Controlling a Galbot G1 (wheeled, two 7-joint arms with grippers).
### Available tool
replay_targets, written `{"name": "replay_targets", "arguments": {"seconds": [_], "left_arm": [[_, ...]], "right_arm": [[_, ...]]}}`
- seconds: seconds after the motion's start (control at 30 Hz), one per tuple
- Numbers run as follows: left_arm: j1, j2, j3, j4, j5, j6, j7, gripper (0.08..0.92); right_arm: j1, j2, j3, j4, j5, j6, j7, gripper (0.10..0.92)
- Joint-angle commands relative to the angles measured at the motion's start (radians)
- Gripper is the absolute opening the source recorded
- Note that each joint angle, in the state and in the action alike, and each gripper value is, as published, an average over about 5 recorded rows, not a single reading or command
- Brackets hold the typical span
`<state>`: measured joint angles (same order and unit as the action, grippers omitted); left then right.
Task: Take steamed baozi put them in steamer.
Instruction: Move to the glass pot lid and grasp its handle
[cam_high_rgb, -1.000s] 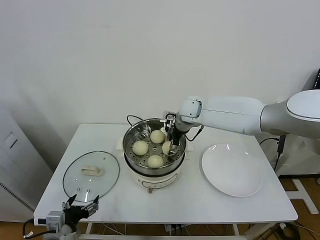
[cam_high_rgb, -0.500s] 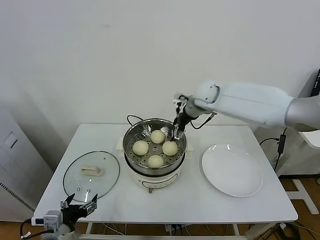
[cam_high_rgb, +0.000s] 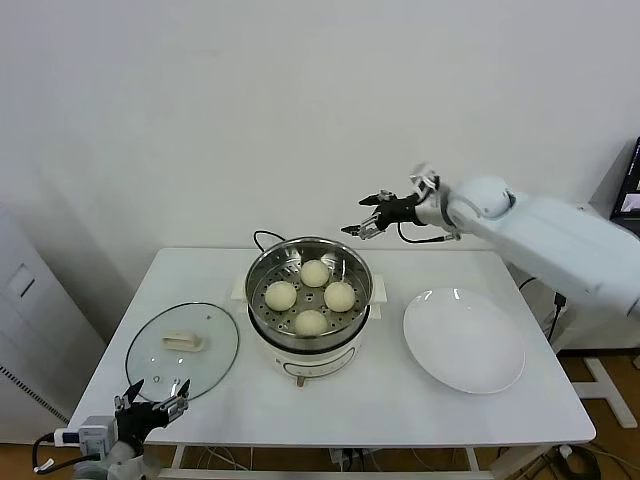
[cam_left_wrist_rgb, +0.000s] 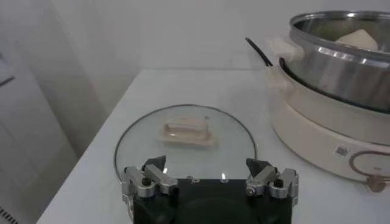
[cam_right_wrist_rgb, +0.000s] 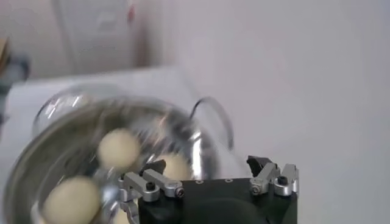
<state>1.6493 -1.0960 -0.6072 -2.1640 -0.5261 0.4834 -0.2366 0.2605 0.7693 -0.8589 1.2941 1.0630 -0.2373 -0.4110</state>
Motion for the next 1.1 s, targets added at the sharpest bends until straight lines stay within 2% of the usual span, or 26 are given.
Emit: {"name": "replay_targets", "arguments": {"seconds": [0.03, 0.33, 0.6, 0.9, 1.1], "left_arm": [[-0.003, 0.015, -0.004, 0.008, 0.021, -0.018, 0.004, 0.823], [-0.013, 0.062, 0.014, 0.069, 0.226, -0.100, 0.030, 0.823], [-0.027, 0.111, 0.027, 0.197, 0.673, -0.276, 0.065, 0.823], [-0.052, 0.092, 0.039, 0.391, 1.296, -0.487, 0.072, 0.823], [-0.112, 0.036, 0.042, 0.489, 1.596, -0.573, 0.029, 0.823]], "right_arm": [[-0.719, -0.064, 0.860, 0.068, -0.164, 0.246, 0.313, 0.823], [-1.206, 0.083, 1.338, 0.139, -0.420, 0.355, 0.271, 0.823], [-1.401, 0.214, 1.521, 0.191, -0.503, 0.334, 0.252, 0.823], [-1.467, 0.335, 1.576, 0.178, -0.587, 0.354, 0.231, 0.823], [-1.464, 0.374, 1.582, 0.146, -0.608, 0.366, 0.219, 0.823]]}}
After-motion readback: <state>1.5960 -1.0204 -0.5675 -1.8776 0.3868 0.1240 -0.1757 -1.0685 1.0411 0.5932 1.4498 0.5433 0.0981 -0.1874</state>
